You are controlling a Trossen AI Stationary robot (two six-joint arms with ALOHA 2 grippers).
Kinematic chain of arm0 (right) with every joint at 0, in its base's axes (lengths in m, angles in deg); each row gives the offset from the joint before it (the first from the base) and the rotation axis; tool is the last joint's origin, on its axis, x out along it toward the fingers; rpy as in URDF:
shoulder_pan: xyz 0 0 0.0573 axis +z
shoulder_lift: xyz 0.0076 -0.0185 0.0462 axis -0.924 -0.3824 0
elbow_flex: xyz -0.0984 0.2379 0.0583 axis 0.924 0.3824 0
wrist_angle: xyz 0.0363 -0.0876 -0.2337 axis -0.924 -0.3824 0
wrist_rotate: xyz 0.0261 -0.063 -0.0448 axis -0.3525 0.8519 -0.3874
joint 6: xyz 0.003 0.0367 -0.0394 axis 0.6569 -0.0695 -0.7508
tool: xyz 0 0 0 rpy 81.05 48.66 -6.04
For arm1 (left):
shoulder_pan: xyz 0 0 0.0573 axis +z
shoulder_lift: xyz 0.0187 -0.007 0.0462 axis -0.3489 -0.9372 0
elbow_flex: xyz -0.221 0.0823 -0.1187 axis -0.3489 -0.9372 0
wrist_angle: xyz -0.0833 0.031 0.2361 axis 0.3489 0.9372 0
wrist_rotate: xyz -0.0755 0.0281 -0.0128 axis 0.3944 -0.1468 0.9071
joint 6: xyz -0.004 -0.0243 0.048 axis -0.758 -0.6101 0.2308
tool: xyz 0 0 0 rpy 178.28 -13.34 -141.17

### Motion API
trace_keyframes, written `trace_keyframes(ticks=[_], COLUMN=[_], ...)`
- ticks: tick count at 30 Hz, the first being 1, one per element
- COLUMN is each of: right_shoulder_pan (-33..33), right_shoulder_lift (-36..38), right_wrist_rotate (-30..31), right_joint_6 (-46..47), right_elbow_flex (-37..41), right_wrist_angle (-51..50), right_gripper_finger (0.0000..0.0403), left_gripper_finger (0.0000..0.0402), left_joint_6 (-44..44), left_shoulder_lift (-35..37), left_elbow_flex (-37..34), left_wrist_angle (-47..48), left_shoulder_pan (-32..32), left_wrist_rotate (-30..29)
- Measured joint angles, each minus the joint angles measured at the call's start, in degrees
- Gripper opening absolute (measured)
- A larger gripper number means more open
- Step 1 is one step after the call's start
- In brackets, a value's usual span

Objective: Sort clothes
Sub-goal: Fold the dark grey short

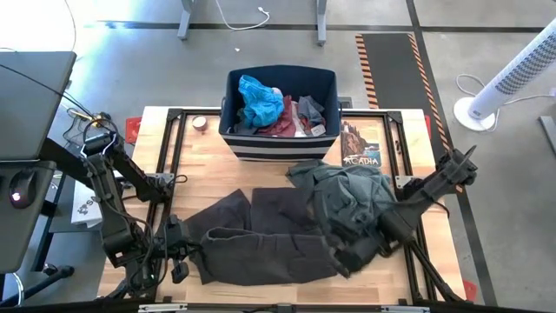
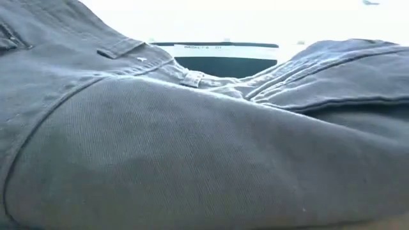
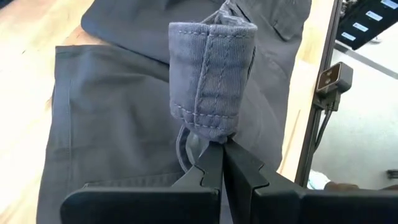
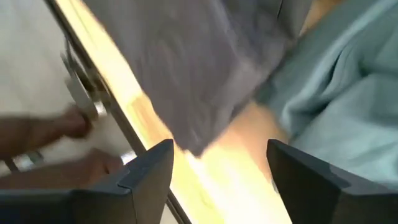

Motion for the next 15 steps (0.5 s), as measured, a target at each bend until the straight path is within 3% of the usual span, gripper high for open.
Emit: trace_keyframes(ticks=[9, 15], right_shoulder_pan=[2.62, 2.55], right_shoulder_lift=[1.04, 2.77], right_wrist_rotate=[-0.46, 3.97], right_joint_6=[1.28, 5.59], right_elbow_flex=[18.91, 27.38], right_wrist_angle=[28.84, 35.27], right_gripper_finger=[0.0259, 0.0259], left_gripper_finger=[0.0000, 0.0000], left_joint_6=[-0.18, -0.17], left_shoulder_lift=[0.04, 0.04], left_elbow_flex=[0.00, 0.00], left_wrist_angle=[-0.25, -1.44], left_shoulder_pan=[0.00, 0.00], left_wrist_rotate=[0.01, 2.33])
